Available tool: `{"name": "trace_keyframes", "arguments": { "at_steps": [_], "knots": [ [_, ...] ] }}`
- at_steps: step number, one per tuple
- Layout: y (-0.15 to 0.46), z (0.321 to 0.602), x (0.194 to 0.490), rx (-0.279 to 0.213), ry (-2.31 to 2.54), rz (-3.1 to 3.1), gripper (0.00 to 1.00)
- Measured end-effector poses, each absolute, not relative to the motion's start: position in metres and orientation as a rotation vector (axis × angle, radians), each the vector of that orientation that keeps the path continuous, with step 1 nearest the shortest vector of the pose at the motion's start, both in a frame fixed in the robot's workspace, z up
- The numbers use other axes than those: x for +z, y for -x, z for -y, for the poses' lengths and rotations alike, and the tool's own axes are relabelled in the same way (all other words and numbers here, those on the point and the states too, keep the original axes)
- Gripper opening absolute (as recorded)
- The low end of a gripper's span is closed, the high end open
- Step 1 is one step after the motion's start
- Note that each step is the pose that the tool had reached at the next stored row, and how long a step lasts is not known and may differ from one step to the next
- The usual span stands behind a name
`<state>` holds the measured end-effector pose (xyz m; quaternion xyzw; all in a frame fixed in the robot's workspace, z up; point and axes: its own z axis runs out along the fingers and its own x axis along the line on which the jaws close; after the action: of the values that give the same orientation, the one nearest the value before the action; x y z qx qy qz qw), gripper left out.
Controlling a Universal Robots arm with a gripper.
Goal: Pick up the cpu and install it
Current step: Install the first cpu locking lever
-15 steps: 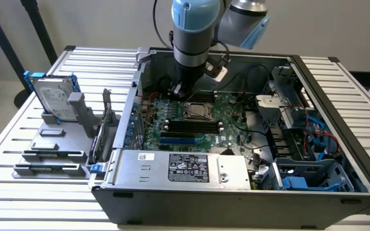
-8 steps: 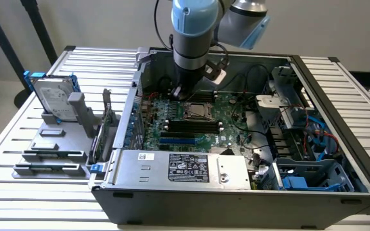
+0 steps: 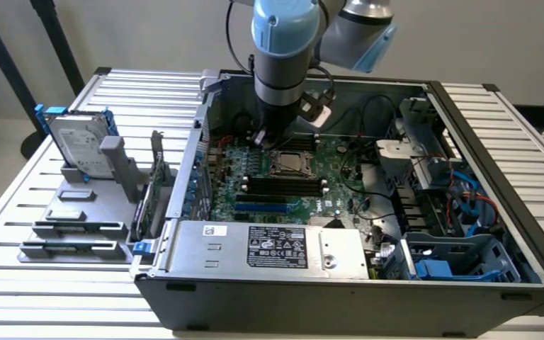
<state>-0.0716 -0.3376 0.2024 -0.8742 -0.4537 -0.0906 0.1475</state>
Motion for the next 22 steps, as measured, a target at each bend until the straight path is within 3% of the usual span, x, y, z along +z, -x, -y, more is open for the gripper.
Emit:
{"name": "trace_keyframes", "arguments": {
  "at_steps": [22],
  "knots": [
    [0.059, 0.336, 0.198, -0.202, 2.542, 1.289, 0.14]
  ]
}}
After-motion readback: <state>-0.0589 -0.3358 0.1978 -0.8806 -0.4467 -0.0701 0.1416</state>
